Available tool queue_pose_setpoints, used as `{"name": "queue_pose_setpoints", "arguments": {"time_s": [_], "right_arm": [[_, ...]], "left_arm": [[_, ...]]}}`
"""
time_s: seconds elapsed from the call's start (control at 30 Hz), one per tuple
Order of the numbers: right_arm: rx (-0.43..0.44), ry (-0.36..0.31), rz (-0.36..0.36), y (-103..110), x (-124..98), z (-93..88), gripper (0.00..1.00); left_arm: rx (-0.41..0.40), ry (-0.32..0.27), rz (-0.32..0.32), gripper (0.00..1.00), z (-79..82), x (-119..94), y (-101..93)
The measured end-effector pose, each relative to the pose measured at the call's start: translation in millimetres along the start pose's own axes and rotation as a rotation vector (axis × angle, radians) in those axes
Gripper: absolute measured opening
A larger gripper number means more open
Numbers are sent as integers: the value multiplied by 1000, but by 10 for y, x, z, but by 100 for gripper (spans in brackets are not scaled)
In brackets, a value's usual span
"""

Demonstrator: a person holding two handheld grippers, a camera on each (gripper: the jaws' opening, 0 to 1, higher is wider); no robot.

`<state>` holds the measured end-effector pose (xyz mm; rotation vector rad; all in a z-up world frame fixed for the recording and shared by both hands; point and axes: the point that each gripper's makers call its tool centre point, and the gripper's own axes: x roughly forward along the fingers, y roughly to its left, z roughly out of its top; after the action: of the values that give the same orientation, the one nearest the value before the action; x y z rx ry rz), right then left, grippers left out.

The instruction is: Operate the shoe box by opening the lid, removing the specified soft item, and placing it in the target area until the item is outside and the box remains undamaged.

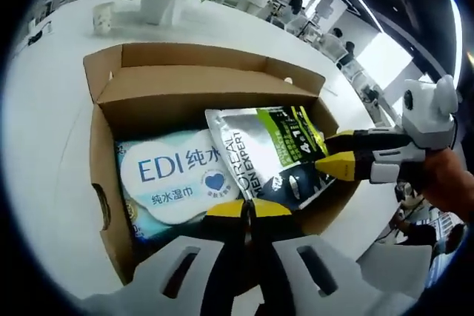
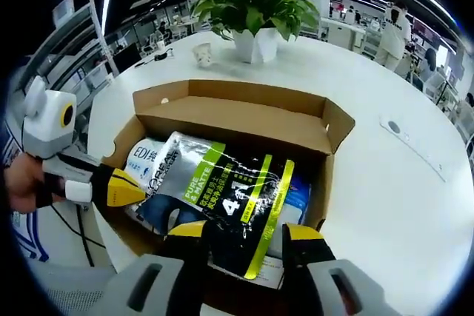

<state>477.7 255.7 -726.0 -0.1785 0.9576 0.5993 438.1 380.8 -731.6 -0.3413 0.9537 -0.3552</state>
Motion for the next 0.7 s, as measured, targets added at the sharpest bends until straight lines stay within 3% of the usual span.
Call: {"name": "queue_pose_setpoints", "arguments": {"time_s": [0.4, 0.7], "right_arm": [[52, 16, 48, 103, 71, -32, 36], [130, -27, 39, 16, 23, -2, 19]], "left_arm": [[2, -3, -5, 1, -11, -47, 34], [16, 3, -19, 1, -25, -65, 15]]}}
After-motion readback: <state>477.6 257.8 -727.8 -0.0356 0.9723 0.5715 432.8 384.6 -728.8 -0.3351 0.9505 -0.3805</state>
